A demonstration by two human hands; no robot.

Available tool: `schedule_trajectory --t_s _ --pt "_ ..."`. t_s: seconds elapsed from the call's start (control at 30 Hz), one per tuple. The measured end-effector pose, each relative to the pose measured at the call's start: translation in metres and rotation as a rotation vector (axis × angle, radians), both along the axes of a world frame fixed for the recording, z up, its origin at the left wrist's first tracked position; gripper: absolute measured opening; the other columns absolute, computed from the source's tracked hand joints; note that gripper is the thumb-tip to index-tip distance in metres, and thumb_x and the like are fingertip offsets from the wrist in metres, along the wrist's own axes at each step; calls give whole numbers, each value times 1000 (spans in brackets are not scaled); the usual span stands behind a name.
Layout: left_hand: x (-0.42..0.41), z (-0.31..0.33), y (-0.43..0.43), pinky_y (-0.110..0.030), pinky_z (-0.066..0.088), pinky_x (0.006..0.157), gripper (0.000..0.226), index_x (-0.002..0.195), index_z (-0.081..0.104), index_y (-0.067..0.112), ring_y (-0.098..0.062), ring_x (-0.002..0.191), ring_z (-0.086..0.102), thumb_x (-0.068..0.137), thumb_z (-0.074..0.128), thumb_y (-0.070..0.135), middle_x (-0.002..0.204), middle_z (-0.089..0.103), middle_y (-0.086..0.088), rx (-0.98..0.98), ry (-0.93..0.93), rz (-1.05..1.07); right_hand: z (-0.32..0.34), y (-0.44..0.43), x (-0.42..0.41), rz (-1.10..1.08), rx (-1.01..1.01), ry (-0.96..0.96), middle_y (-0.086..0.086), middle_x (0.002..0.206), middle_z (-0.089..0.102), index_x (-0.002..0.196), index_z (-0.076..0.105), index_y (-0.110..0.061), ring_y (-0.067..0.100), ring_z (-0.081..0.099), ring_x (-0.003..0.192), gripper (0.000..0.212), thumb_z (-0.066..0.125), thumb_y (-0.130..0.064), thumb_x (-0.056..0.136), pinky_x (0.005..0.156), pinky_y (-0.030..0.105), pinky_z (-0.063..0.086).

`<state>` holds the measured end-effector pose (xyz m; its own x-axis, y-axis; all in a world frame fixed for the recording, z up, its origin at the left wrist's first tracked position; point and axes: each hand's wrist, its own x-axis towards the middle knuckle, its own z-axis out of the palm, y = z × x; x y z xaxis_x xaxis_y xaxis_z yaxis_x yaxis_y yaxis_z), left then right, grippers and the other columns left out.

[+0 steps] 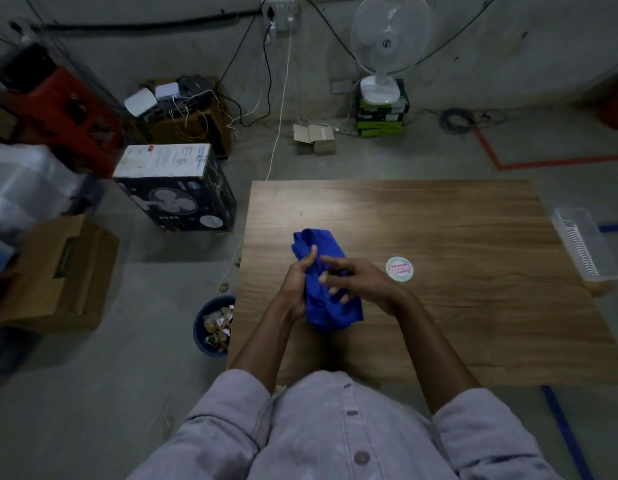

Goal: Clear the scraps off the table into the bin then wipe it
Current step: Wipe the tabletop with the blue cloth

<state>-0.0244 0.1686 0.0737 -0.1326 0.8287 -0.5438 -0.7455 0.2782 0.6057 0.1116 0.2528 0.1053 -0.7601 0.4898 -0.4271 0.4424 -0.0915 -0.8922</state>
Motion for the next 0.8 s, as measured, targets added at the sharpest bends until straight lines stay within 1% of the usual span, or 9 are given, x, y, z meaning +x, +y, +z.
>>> schedule_trajectory --t_s 0.1,0.17,0.23,0.3,0.4,0.53,0.6,0.7,0.8 --pt "-4 -2 -1 -52 50 104 70 135 60 2 -40 117 63 104 37 61 135 61 -26 54 -64 46 -5 9 13 -320 172 9 2 100 72 123 69 -25 11 65 75 30 71 -29 93 59 23 51" --pt "-1 2 1 -56 43 112 80 145 52 8 -40 130 56 101 29 70 144 55 -24 101 -24 20 -9 11 13 -406 188 39 4 101 73 114 71 -26 11 64 72 27 72 -39 91 57 24 50" --pt "3 9 4 -53 43 112 81 147 51 14 -37 131 56 99 22 74 145 56 -20 93 32 -19 -7 7 6 -424 106 93 6 105 70 123 65 -23 15 67 72 46 74 -50 87 57 27 52" --pt "8 14 7 -47 50 104 76 145 54 17 -34 128 59 102 22 70 141 60 -16 90 69 -35 -4 -2 -4 -441 150 53 -2 105 67 130 55 -25 15 70 80 59 75 -55 83 58 27 56" --pt "19 26 10 -41 57 93 68 142 56 8 -31 120 64 106 29 59 133 65 -17 119 102 -48 -9 -12 -13 -541 327 11 -12 100 65 125 58 -26 11 67 90 44 72 -47 89 70 37 62" --pt "21 27 13 -43 57 95 64 140 58 4 -33 120 64 106 39 54 137 62 -21 100 119 -67 -14 -5 -4 -655 296 93 -12 106 70 116 68 -26 10 67 99 23 68 -34 94 89 45 59" --pt "22 25 13 -48 52 104 65 139 58 4 -37 122 61 104 43 57 138 61 -23 112 106 -63 -14 0 4 -633 255 133 -9 106 72 115 70 -27 9 68 97 25 65 -40 94 87 42 59" --pt "29 31 14 -41 58 91 59 124 66 4 -29 103 68 102 49 56 116 70 -17 77 122 -97 -2 -4 17 -358 66 182 -1 109 73 126 69 -26 14 67 90 34 52 -44 103 80 30 57" --pt "33 29 12 -44 56 95 49 126 64 4 -33 106 67 103 54 46 120 67 -20 63 15 -106 10 -1 40 -297 -96 310 -2 128 69 135 63 -14 21 69 106 39 43 -32 107 90 30 57"
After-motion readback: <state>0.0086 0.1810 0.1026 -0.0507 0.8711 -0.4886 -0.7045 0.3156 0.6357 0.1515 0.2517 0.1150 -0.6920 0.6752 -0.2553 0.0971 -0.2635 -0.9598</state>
